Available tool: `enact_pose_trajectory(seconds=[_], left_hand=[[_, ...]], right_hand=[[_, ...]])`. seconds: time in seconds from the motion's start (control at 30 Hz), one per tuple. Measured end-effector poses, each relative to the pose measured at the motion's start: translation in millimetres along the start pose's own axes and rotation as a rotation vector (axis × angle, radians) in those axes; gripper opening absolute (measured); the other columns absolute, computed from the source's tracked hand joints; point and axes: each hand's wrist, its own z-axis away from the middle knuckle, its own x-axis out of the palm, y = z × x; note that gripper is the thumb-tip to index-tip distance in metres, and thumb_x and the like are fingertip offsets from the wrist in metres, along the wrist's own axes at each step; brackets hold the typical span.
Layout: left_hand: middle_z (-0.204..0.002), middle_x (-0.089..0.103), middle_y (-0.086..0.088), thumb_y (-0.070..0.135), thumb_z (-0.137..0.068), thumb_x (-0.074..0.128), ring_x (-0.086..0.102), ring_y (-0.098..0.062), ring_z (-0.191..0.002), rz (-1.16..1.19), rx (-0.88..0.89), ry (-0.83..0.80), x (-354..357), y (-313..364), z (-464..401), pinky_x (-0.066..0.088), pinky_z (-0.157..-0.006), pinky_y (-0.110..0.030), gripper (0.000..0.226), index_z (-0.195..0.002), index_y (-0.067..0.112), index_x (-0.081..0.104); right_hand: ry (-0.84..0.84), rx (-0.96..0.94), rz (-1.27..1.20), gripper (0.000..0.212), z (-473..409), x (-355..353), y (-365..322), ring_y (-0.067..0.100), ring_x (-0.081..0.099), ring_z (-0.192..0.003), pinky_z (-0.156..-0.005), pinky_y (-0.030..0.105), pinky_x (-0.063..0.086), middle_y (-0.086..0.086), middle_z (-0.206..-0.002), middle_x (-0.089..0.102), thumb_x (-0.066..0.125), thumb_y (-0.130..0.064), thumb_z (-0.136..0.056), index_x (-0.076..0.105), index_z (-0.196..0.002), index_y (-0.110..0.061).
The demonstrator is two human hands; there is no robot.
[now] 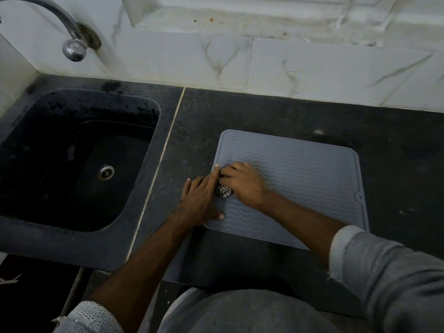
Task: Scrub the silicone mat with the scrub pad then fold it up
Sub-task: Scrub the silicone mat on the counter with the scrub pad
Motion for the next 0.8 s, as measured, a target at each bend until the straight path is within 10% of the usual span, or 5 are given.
enact_pose_trajectory(seconds=[0.8], left_hand=[[-0.159, 0.008, 0.0, 0.051, -0.068, 0.078, 0.008, -0.024, -0.144, 0.003, 0.007, -0.03, -4, -1, 2, -0.003, -0.115, -0.051, 0.128, -0.15, 0.023, -0.016]], right_hand=[[0.071, -0.02, 0.074, 0.054, 58, -1, 30, 0.031, 0.057, -0.108, -0.087, 0.044, 0.046, 0.007, -0.118, 0.063, 0.08, -0.015, -0.063, 0.064, -0.114, -0.017]])
